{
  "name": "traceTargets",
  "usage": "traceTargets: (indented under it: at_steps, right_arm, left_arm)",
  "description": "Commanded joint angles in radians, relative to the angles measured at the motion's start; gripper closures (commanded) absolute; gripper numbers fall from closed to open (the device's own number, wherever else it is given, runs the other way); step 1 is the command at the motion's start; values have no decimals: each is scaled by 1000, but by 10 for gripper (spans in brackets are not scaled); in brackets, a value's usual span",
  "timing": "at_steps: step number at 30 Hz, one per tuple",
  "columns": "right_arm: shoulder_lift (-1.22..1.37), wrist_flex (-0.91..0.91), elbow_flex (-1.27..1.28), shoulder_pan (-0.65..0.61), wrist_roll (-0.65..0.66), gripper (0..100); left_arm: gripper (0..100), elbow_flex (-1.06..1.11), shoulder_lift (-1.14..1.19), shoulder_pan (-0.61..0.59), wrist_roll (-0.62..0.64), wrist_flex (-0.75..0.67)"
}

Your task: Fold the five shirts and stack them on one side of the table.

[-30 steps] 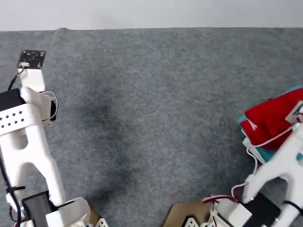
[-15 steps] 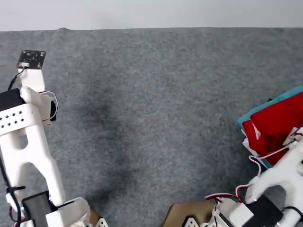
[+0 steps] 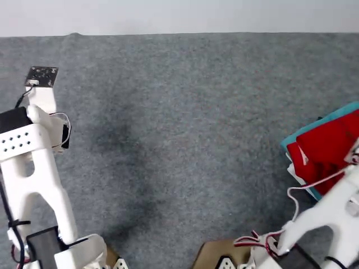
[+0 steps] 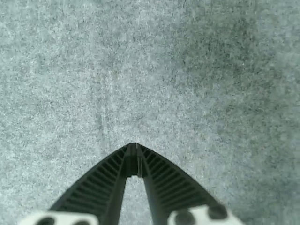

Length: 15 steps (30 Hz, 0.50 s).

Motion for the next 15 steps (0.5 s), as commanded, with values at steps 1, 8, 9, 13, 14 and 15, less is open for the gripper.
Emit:
traceTargets:
  at_steps: [1, 8, 9, 13, 14, 15]
  right_arm:
    - [-44, -5, -18, -68, -115, 707]
    - [102, -182, 77, -148, -158, 998]
    - [136, -188, 80, -159, -161, 983]
    - [249, -196, 78, -213, -163, 991]
    - [272, -196, 77, -228, -163, 990]
    - [288, -194, 75, -242, -163, 988]
  left_arm:
    - [997, -7, -46, 3, -9, 5]
    - [997, -7, -48, 2, -5, 8]
    - [997, -7, -48, 2, -5, 8]
    - [997, -7, -48, 2, -3, 8]
    - [997, -7, -48, 2, -3, 8]
    - [997, -7, -48, 2, -2, 8]
